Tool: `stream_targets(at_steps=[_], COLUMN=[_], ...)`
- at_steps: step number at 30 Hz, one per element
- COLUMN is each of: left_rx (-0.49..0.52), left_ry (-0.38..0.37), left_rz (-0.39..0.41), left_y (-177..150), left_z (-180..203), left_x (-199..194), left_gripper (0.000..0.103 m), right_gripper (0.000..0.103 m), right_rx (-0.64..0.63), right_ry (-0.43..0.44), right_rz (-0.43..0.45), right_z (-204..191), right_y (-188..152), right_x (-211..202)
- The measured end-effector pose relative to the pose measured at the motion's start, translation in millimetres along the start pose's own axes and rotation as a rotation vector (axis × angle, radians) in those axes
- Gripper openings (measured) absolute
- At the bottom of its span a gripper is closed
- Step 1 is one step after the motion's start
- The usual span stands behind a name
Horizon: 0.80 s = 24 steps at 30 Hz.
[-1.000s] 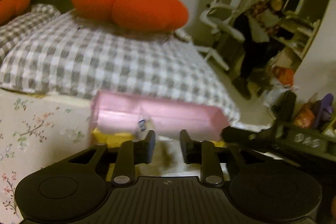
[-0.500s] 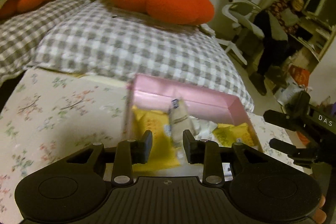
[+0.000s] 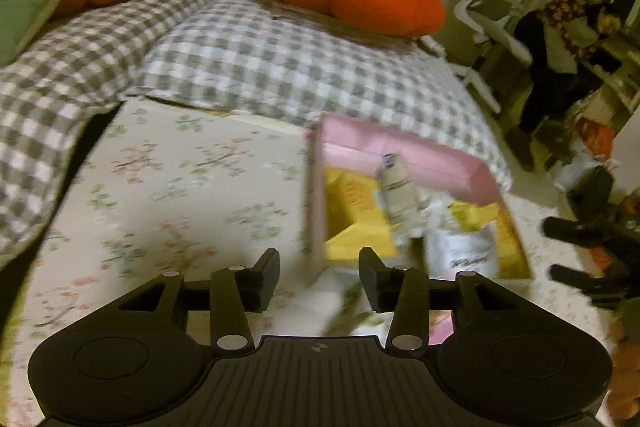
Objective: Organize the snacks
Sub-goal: 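Release both items in the box and withdraw both tools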
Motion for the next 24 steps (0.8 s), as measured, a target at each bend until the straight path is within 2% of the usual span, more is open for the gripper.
stream_targets(at_steps=[4,7,10,13,15,18,24], left_rx=[0.03,0.032,0.027,0.021,0.003,-0.002,0.086], left_ry=[0.054,0.045,0.032,0.072,0.109,0.113,0.167], left_rz=[-0.023,-0.053,-0.06,-0.075,-0.115,-0.147,-0.159], left_y=[-7.5,-13.5,-16.6,-21.7,-28.9,-38.2,-51.9], left_z=[-15.2,-18.5,-20.7,-27.9,-36.3,-39.5,-29.7], left_x=[4.5,6.2,4.9,8.5,15.2,20.2,27.1], left_gripper=[0.049,0.052,0.066,0.074,0.075,0.075,0.075], right_gripper=[0.079,0.08,0.08,0.082,0.084,0.085,0.086], right_rx=[-0.005,-0.022,-0.066,-0.125,-0.141,-0.158,-0.268], right_ry=[-0.025,-0.055,-0.089,-0.12,-0.123,-0.109,-0.144], right_rz=[-0.017,-0.054,-0.101,-0.139,-0.144,-0.163,-0.188], right_z=[2.0,3.0,3.5,3.2,1.2,-3.7,-13.2], right_y=[-7.5,-16.4,-30.3,-41.3,-44.0,-49.5,-56.2], right_x=[-10.9,-15.3,-17.7,-20.2,-21.7,-18.8,-14.2])
Point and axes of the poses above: each gripper's, at about its wrist camera, not at the fingertips, and x roughly the way its jaws point, z to its right, y to its top, the point moved 10 cm from there along x, roughly the way its jaws point, and after that the axes turned 10 degrees about y, right-handed, at the moved point
